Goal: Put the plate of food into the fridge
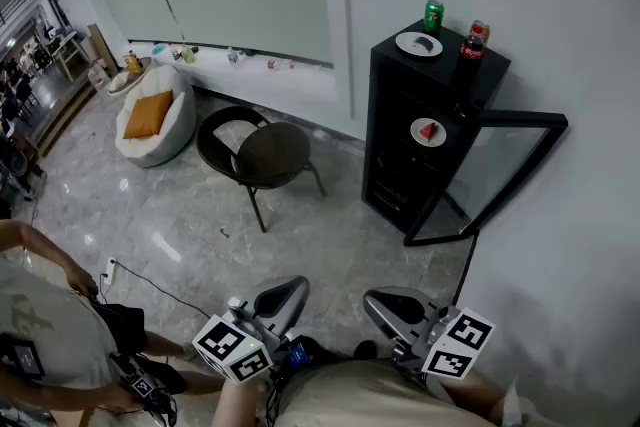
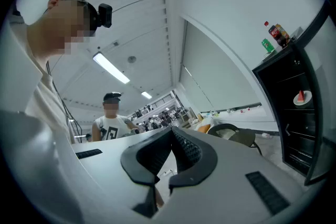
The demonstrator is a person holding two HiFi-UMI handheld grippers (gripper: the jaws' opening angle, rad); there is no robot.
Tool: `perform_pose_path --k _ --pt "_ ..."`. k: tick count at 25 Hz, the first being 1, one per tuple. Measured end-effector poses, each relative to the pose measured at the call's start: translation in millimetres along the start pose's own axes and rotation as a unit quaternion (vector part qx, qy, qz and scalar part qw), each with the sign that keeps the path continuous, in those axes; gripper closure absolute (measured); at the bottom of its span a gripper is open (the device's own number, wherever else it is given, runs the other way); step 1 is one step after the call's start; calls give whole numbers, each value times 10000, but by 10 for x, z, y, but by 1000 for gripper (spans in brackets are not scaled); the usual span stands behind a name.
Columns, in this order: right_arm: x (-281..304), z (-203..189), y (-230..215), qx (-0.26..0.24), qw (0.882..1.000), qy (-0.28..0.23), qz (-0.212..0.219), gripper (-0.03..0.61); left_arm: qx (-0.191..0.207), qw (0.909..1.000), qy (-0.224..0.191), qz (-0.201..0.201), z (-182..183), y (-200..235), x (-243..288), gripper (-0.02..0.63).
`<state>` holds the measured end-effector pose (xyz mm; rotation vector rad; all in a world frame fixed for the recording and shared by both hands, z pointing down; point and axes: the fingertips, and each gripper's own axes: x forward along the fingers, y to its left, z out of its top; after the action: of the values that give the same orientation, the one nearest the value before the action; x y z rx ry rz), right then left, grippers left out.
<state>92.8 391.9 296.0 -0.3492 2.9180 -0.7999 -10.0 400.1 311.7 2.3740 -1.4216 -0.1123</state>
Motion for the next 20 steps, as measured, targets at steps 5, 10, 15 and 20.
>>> perform_pose_path --k 5,10,15,20 --pt "-6 48 -47 -6 10000 -55 46 560 103 9999 100 -77 30 12 111 603" --pt "96 -39 -29 -57 9999 65 82 560 93 9998 61 -184 72 217 33 603" --pt "351 -74 36 -7 9999 0 162 558 61 9995 -4 -298 115 459 -83 603" --pt "700 -149 70 -100 9999 108 -27 558 39 9991 -59 -408 158 687 -184 603"
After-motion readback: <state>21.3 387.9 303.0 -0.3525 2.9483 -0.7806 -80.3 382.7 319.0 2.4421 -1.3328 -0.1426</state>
